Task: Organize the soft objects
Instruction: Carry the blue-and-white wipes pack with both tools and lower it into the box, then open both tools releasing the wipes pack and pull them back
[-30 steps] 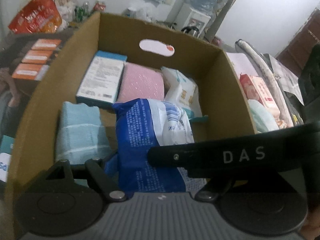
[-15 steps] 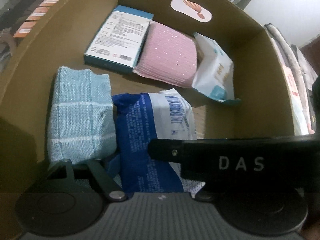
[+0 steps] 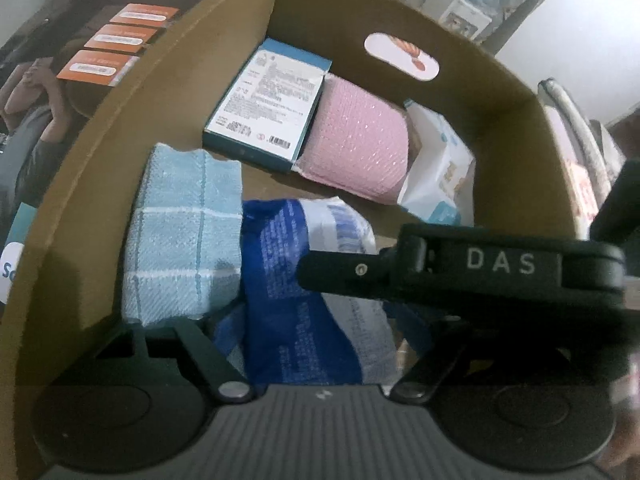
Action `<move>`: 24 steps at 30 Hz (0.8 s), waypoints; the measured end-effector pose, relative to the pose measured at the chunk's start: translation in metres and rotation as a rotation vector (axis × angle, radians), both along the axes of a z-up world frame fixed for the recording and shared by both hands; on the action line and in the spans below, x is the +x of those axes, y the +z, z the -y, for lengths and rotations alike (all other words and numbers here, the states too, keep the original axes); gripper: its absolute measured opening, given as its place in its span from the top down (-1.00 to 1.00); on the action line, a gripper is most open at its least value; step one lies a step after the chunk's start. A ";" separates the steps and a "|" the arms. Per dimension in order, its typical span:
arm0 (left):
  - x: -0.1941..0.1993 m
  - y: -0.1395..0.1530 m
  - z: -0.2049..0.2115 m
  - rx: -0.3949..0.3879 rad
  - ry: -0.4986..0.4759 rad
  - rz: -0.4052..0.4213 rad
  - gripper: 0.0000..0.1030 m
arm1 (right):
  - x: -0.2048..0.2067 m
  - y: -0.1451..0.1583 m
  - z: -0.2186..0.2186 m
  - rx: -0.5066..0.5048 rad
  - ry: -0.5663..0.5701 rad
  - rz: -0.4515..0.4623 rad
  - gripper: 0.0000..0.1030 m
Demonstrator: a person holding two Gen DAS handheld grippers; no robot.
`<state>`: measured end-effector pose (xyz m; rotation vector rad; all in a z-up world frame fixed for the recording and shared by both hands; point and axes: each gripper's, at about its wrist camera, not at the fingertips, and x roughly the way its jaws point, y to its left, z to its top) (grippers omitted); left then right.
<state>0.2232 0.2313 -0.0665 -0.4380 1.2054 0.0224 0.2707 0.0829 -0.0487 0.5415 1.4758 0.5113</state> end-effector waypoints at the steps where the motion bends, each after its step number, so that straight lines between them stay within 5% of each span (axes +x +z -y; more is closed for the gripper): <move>1: -0.002 0.003 -0.001 -0.009 0.006 0.011 -0.69 | 0.000 0.001 0.002 0.002 -0.004 -0.003 -0.38; 8: -0.014 0.031 0.001 -0.015 0.030 0.104 -0.77 | -0.002 0.020 0.013 0.034 -0.029 0.047 -0.48; 14: -0.031 0.060 0.013 -0.034 0.032 0.184 -0.79 | -0.007 0.058 0.040 0.167 -0.070 0.141 -0.51; 24: -0.075 0.104 0.073 -0.005 -0.090 0.317 -0.87 | -0.066 0.125 0.145 0.375 -0.129 0.342 -0.59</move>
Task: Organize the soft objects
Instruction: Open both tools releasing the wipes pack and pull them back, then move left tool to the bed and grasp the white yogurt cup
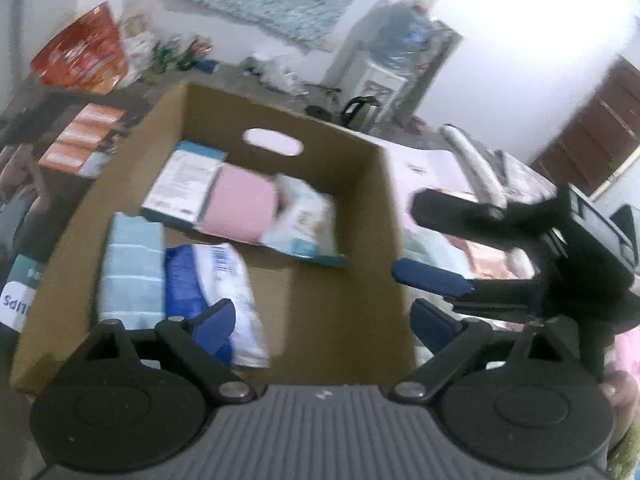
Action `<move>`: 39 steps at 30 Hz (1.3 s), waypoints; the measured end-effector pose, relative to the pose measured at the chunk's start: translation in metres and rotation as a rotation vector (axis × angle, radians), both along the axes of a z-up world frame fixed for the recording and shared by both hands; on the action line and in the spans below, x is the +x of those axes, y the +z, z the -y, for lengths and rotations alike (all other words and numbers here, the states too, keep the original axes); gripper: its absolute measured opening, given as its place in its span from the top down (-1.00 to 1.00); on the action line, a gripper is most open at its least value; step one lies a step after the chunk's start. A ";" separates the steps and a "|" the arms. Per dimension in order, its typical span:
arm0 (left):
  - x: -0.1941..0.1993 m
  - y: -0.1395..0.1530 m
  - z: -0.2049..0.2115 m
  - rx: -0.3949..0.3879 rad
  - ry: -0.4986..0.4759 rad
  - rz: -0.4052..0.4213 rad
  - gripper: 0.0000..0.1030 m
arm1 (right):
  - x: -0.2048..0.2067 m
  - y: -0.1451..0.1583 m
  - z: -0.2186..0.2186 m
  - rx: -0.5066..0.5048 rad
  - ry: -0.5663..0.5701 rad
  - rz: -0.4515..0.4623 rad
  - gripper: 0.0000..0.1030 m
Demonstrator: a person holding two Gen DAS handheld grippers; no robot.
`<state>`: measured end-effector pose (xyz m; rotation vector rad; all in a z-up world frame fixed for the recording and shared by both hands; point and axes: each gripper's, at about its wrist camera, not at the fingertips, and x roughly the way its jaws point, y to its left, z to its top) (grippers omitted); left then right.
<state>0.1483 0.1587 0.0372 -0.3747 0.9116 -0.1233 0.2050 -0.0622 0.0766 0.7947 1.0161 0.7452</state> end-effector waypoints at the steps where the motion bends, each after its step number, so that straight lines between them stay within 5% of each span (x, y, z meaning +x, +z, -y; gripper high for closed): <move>1: -0.004 0.002 0.008 0.002 -0.018 0.015 -0.87 | -0.011 0.004 0.014 0.013 -0.011 0.020 -0.59; 12: -0.020 -0.006 0.125 0.087 -0.277 0.077 -0.91 | -0.115 -0.010 0.172 -0.004 -0.228 0.104 -0.63; 19: -0.010 -0.023 0.192 0.162 -0.396 0.081 -0.91 | -0.145 -0.042 0.258 -0.042 -0.398 0.072 -0.64; 33: 0.071 -0.032 0.292 0.187 -0.453 0.060 -0.88 | -0.115 -0.098 0.281 -0.099 -0.459 0.112 -0.49; 39: 0.116 -0.047 0.326 0.200 -0.464 0.041 -0.63 | -0.096 -0.107 0.274 -0.201 -0.468 0.170 -0.43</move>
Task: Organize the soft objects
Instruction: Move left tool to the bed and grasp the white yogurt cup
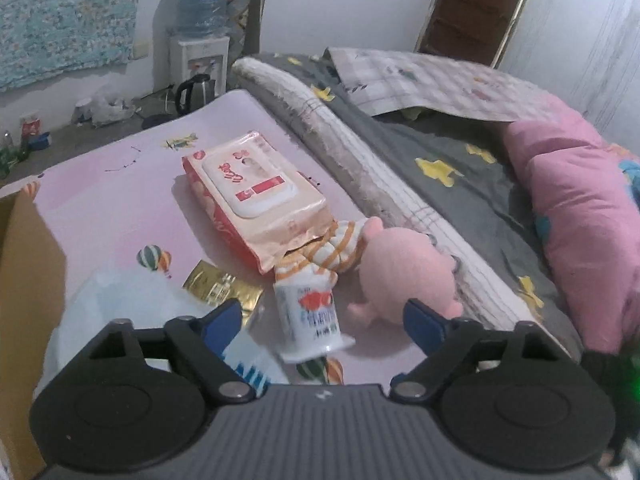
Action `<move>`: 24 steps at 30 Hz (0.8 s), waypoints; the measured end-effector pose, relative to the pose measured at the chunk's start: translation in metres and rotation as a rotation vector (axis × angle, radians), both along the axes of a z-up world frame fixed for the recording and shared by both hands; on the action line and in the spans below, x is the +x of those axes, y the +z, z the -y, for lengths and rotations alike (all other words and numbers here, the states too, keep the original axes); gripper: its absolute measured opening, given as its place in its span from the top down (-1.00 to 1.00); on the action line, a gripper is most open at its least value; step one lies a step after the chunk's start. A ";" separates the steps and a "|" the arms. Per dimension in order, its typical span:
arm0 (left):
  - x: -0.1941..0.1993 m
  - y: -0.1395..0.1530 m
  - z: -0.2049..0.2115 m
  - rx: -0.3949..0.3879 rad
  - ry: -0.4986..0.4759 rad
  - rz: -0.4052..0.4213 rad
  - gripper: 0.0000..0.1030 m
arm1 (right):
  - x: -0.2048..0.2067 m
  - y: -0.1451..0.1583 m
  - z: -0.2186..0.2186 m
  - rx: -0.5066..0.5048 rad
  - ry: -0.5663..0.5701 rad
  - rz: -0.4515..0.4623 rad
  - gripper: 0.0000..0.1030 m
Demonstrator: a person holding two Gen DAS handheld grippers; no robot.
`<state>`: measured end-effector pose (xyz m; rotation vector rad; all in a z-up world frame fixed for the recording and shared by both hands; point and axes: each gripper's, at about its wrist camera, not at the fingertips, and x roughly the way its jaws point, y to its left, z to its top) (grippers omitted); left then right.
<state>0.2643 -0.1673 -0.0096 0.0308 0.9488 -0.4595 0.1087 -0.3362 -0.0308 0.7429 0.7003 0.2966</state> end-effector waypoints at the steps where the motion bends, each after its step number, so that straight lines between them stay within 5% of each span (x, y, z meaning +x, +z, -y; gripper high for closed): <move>1: 0.007 -0.005 0.004 0.004 0.004 -0.017 -0.57 | 0.005 -0.004 -0.002 -0.005 0.002 0.000 -0.43; 9: 0.044 -0.054 0.022 0.084 0.065 -0.150 -0.35 | 0.028 -0.026 -0.007 0.025 -0.005 -0.017 -0.28; 24: 0.061 -0.074 0.019 0.006 0.152 -0.241 0.09 | 0.033 -0.033 -0.009 -0.048 -0.017 0.024 -0.30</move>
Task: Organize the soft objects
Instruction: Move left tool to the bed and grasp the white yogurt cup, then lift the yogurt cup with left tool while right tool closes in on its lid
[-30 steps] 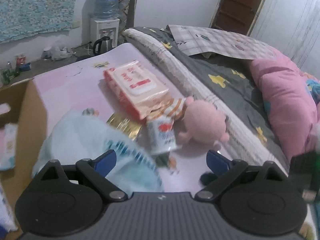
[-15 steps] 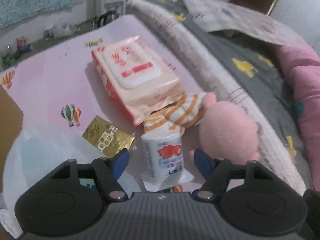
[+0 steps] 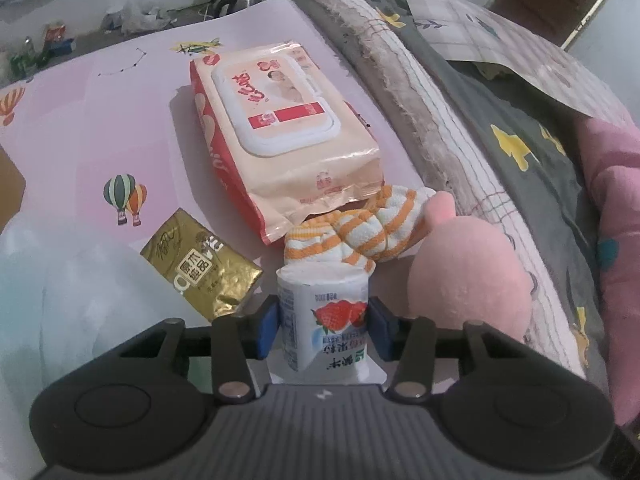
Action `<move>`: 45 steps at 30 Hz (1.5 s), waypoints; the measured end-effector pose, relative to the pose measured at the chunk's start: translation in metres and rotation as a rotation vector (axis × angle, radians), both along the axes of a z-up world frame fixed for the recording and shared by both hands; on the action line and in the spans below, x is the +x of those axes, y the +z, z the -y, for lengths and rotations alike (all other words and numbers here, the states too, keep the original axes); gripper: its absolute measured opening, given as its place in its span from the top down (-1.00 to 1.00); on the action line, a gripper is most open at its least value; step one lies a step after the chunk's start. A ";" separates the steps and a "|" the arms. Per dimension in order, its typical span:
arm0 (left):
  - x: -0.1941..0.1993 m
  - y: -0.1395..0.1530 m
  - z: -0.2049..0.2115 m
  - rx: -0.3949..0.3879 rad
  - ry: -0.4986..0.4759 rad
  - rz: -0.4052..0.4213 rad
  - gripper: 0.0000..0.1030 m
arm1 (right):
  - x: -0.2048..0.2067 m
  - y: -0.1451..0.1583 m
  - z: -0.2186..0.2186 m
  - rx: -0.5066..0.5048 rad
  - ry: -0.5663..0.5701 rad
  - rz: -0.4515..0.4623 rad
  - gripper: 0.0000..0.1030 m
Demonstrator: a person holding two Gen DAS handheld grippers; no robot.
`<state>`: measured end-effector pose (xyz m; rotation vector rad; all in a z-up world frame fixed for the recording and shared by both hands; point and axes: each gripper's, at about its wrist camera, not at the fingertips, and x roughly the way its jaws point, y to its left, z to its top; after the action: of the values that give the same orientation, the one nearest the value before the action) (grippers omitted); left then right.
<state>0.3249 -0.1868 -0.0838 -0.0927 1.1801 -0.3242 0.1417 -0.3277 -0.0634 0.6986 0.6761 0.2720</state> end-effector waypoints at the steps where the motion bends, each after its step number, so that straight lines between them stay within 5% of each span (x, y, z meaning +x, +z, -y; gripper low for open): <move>1: -0.001 0.000 -0.001 -0.006 0.003 -0.009 0.09 | -0.002 0.000 0.000 -0.004 -0.003 0.003 -0.30; 7: -0.014 0.006 -0.009 -0.097 0.010 -0.085 0.10 | -0.009 0.003 -0.004 -0.055 -0.005 0.043 -0.30; 12: -0.039 0.029 -0.008 -0.135 -0.020 -0.064 0.10 | -0.027 0.019 -0.014 -0.150 -0.001 0.107 -0.39; 23: -0.113 0.051 -0.020 -0.283 -0.034 -0.100 0.10 | -0.115 0.056 -0.018 -0.285 -0.005 0.212 -0.38; 29: -0.168 0.043 -0.028 -0.384 -0.024 -0.141 0.10 | -0.187 0.062 0.002 -0.202 0.007 0.204 -0.36; 34: -0.201 0.029 -0.035 -0.482 0.020 -0.172 0.10 | -0.244 0.051 0.020 -0.115 -0.045 0.191 -0.55; 45: -0.232 0.011 -0.041 -0.609 0.075 -0.200 0.10 | -0.271 0.018 0.046 0.112 -0.085 0.163 -0.76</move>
<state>0.0924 -0.1456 -0.0727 -0.7114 1.2375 -0.6105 -0.1293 -0.3735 -0.0457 0.8014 0.4775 0.2869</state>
